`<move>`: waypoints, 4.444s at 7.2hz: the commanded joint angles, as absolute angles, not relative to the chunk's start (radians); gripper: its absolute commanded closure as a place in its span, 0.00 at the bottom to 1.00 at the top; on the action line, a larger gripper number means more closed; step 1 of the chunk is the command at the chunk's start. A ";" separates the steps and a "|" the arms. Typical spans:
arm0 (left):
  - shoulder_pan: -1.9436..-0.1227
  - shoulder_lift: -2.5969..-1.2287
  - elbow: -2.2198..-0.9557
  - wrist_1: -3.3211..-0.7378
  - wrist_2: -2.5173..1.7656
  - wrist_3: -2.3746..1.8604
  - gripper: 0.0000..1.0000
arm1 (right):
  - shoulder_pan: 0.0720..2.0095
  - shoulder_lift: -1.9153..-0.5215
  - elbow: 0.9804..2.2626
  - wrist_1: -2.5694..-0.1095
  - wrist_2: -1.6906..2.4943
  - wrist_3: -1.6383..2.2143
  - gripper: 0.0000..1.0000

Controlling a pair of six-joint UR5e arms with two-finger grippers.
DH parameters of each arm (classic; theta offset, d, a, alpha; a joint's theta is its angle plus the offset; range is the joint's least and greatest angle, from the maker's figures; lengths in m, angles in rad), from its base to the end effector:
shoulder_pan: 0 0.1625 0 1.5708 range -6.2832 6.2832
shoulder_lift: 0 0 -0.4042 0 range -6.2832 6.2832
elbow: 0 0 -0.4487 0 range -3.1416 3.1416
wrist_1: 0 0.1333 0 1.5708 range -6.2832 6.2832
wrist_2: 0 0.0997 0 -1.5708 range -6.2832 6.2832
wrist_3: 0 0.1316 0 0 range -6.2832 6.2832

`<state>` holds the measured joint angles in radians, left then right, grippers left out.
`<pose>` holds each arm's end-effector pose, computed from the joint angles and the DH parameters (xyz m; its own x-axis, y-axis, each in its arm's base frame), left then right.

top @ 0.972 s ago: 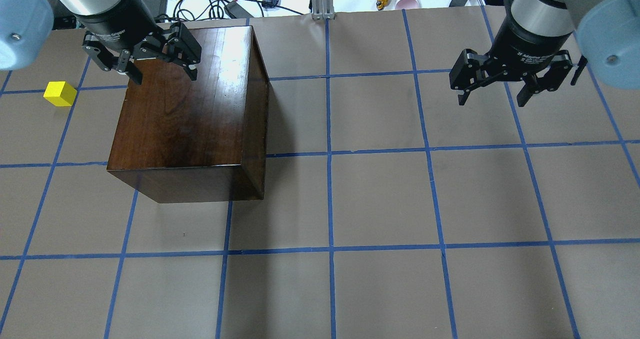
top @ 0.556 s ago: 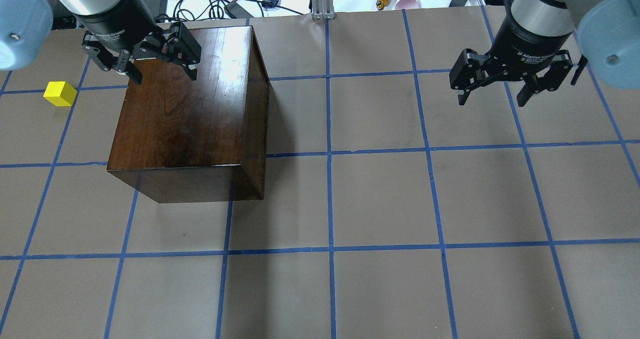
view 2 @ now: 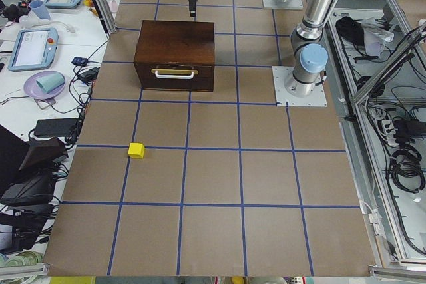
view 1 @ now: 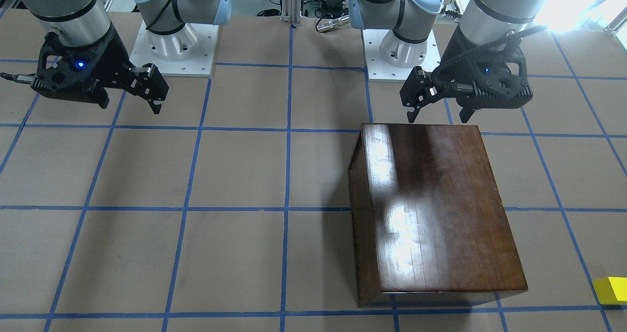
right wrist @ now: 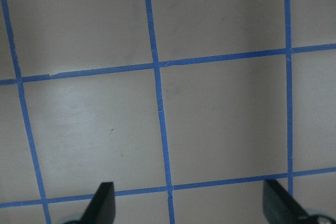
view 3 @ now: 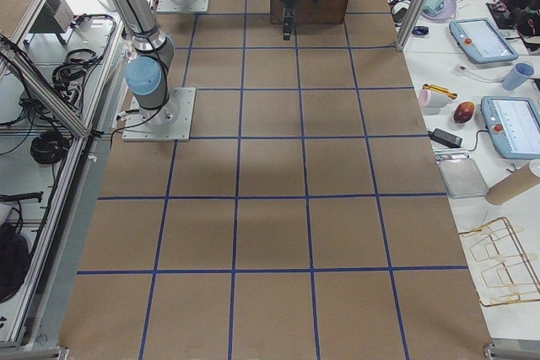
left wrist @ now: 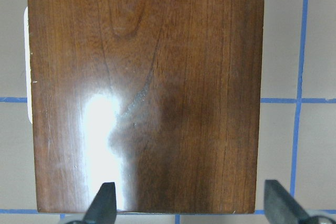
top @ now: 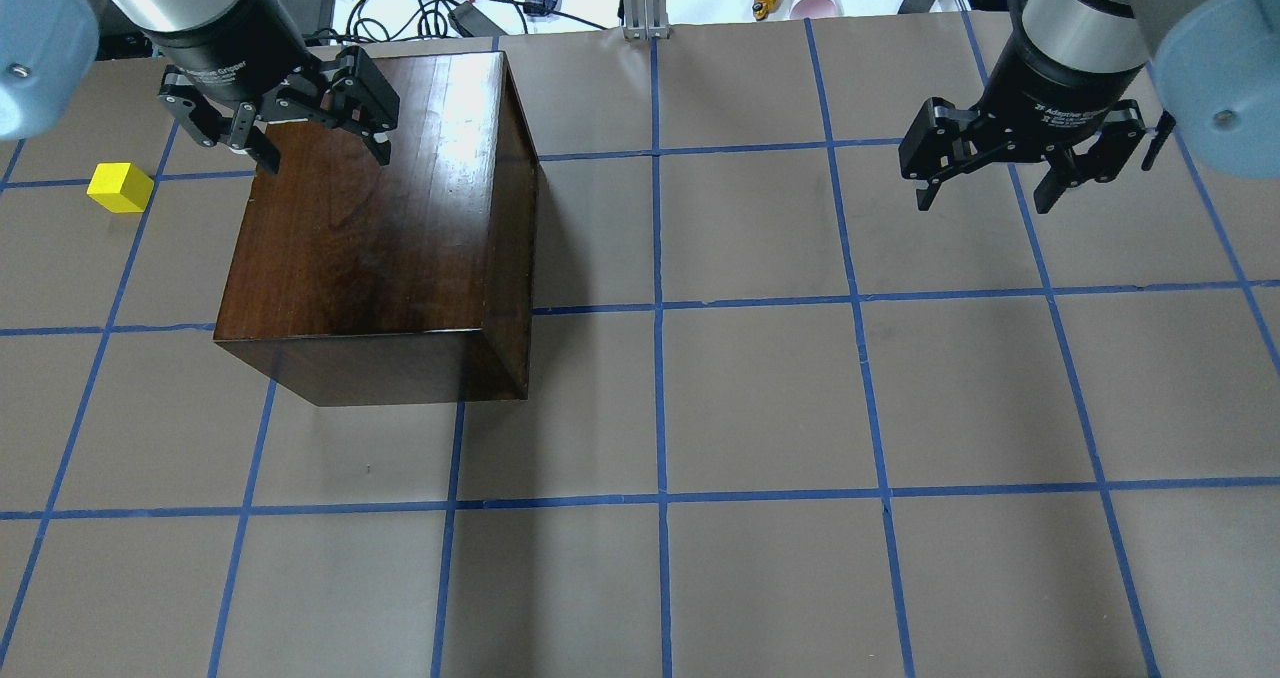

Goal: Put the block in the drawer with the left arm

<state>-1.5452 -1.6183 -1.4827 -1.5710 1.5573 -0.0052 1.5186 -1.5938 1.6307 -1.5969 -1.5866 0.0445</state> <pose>-0.1204 -0.5757 0.4570 -0.9994 -0.0302 0.0137 -0.0308 0.9987 -0.0403 0.1030 -0.5435 0.4174 -0.9952 0.0964 0.0163 0.0965 0.9953 0.0101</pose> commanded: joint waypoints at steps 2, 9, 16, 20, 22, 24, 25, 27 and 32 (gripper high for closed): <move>-1.545 -1.618 -1.483 -1.577 1.559 -0.006 0.00 | 1.519 -1.594 1.631 -1.597 -1.586 0.044 0.00; -1.280 -1.715 -1.460 -1.552 1.500 0.263 0.00 | 1.519 -1.594 1.631 -1.597 -1.586 0.044 0.00; -1.046 -1.966 -1.368 -1.546 1.418 0.601 0.00 | 1.519 -1.594 1.631 -1.597 -1.588 0.044 0.00; -1.032 -2.022 -1.377 -1.569 1.316 0.632 0.00 | 1.519 -1.594 1.631 -1.597 -1.588 0.044 0.00; -1.032 -2.036 -1.388 -1.586 1.290 0.635 0.00 | 1.519 -1.594 1.631 -1.597 -1.586 0.044 0.00; -1.032 -2.042 -1.414 -1.582 1.237 0.640 0.00 | 1.519 -1.594 1.631 -1.597 -1.586 0.044 0.00; -1.032 -2.042 -1.426 -1.574 1.236 0.638 0.00 | 1.519 -1.594 1.631 -1.597 -1.586 0.044 0.00; -1.032 -2.054 -1.431 -1.572 1.235 0.634 0.00 | 1.519 -1.594 1.631 -1.597 -1.588 0.044 0.00; -1.035 -2.065 -1.471 -1.526 1.212 0.624 0.00 | 1.519 -1.594 1.631 -1.597 -1.586 0.044 0.00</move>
<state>-1.0346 -2.0641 -1.4564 -1.5435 1.2242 0.6282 1.5187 -1.5938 1.6306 -1.5969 -1.5873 0.0445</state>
